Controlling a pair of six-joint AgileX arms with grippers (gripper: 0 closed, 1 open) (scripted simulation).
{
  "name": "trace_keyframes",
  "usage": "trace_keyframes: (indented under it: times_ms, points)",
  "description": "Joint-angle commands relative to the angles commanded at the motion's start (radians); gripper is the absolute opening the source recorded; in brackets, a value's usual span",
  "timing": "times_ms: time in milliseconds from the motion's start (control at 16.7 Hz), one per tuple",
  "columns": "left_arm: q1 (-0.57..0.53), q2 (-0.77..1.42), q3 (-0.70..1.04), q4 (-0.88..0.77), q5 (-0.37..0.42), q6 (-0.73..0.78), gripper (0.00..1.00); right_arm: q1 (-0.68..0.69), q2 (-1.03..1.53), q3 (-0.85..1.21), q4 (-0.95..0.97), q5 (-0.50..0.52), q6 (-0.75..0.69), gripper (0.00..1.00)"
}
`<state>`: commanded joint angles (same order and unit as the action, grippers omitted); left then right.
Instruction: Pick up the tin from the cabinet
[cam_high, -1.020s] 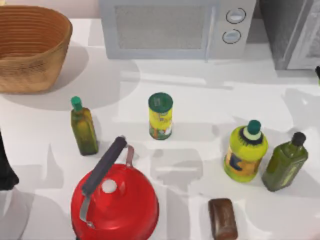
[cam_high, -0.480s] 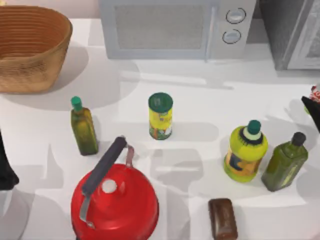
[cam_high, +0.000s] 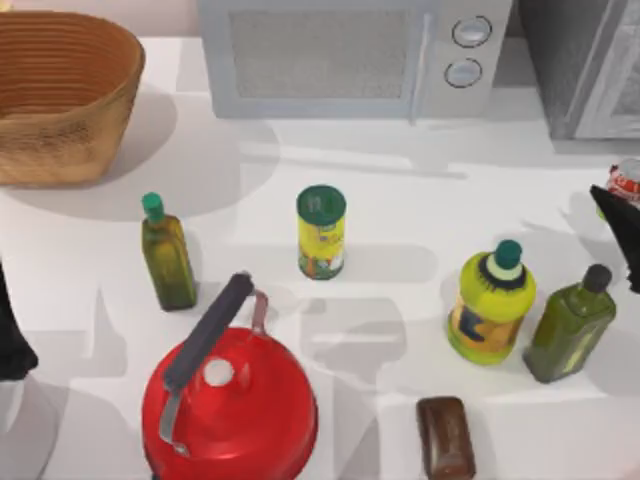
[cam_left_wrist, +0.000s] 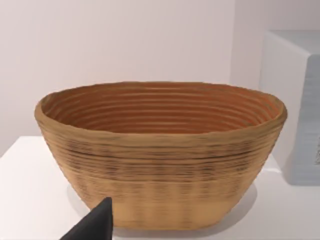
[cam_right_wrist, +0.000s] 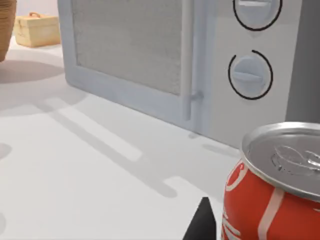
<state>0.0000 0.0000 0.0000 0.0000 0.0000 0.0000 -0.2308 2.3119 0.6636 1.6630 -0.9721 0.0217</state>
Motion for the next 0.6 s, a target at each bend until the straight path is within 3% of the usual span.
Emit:
trace_keyframes:
  times_ms: [300, 600]
  points:
    - [0.0, 0.0, 0.0, 0.0, 0.0, 0.0, 1.0, 0.019, 0.012, 0.02, -0.006, 0.021, -0.002, 0.0]
    - [0.0, 0.0, 0.0, 0.0, 0.0, 0.0, 1.0, 0.019, 0.012, 0.02, -0.006, 0.021, -0.002, 0.38]
